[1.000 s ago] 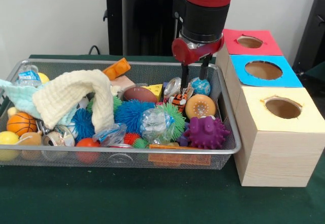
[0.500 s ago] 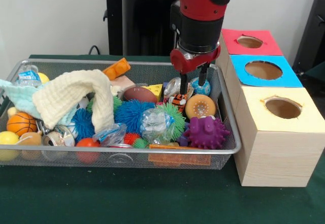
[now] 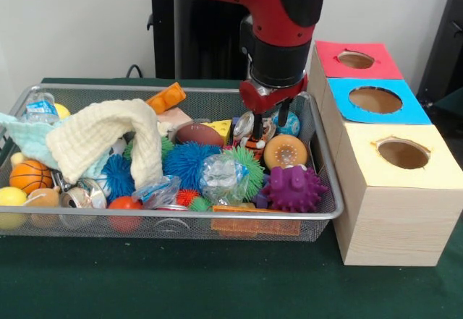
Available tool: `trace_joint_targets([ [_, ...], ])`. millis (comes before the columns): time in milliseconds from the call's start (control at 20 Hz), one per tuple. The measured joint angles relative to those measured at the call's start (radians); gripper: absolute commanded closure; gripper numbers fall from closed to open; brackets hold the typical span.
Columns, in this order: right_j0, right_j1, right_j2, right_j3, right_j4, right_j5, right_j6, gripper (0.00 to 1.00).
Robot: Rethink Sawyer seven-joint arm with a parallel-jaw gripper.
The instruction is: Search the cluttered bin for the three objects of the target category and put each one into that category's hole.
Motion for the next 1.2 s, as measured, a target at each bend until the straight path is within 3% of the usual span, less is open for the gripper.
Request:
trace_joint_targets([
  [650, -0.034, 0.014, 0.036, 0.008, 0.000, -0.040, 0.000, 0.00],
  [1200, -0.067, 0.014, 0.079, 0.058, -0.029, -0.233, 0.000, 0.00],
])
